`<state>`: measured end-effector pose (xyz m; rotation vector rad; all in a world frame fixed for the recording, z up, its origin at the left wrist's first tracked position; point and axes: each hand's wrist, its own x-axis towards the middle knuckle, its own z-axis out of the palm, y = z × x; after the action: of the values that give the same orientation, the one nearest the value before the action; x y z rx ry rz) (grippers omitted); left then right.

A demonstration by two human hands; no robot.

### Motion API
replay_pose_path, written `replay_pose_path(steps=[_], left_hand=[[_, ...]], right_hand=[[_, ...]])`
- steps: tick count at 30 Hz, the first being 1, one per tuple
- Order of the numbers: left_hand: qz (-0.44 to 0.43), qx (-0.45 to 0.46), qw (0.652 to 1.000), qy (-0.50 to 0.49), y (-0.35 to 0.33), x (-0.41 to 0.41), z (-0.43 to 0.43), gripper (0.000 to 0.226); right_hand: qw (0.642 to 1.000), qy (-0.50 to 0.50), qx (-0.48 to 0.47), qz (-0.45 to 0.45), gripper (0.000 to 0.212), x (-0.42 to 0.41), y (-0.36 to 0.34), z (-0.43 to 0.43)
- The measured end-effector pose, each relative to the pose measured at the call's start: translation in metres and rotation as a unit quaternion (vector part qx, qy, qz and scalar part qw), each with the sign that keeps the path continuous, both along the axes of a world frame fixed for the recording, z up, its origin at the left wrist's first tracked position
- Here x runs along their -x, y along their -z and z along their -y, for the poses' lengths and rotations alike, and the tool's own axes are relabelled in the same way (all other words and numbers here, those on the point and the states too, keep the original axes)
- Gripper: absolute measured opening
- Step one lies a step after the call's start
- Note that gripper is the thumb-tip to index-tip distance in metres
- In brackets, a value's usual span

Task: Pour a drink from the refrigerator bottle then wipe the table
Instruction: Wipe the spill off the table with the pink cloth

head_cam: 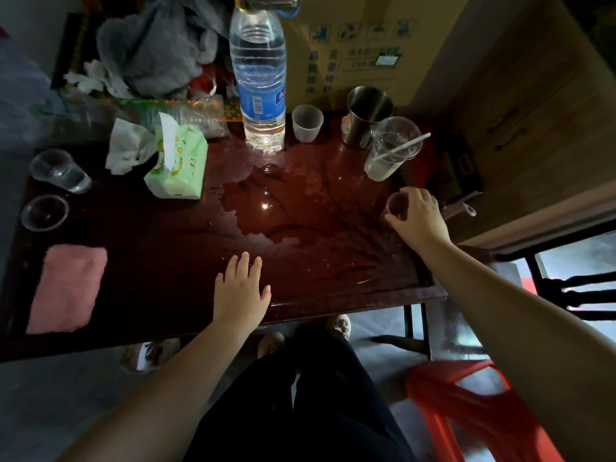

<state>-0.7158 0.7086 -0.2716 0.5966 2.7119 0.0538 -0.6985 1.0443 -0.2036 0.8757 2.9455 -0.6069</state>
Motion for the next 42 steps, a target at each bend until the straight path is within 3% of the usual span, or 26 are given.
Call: replay_pose_path(steps=[11, 14, 18, 24, 29, 34, 38, 42], left_hand=[[-0.004, 0.015, 1.000, 0.004, 0.001, -0.001, -0.001, 0.065], [-0.010, 0.012, 1.000, 0.008, 0.002, -0.002, 0.000, 0.065], [-0.016, 0.016, 1.000, 0.016, 0.002, -0.003, 0.002, 0.066], [0.020, -0.065, 0.997, 0.044, 0.004, 0.000, 0.026, 0.064], [-0.035, -0.109, 0.993, -0.041, -0.005, -0.001, 0.077, 0.063], [-0.091, -0.073, 0.977, -0.180, -0.014, 0.001, 0.144, 0.067], [-0.057, -0.056, 0.951, -0.298, -0.016, 0.006, 0.191, 0.071], [-0.027, -0.026, 0.946, -0.321, -0.012, 0.009, 0.216, 0.068]], right_hand=[[1.000, -0.018, -0.005, 0.010, 0.062, -0.004, 0.008, 0.002], [0.998, -0.035, -0.047, -0.007, 0.067, -0.008, 0.005, 0.012], [0.989, -0.134, -0.041, -0.051, 0.059, -0.015, 0.000, 0.058], [0.950, -0.311, 0.022, 0.016, 0.058, -0.021, 0.020, 0.160], [0.923, -0.378, 0.045, 0.064, 0.060, -0.001, 0.030, 0.222], [0.887, -0.455, 0.032, 0.078, 0.059, 0.026, 0.033, 0.265], [0.863, -0.494, 0.032, 0.099, 0.059, 0.039, 0.043, 0.295], [0.846, -0.516, -0.010, 0.131, 0.062, 0.042, 0.056, 0.311]])
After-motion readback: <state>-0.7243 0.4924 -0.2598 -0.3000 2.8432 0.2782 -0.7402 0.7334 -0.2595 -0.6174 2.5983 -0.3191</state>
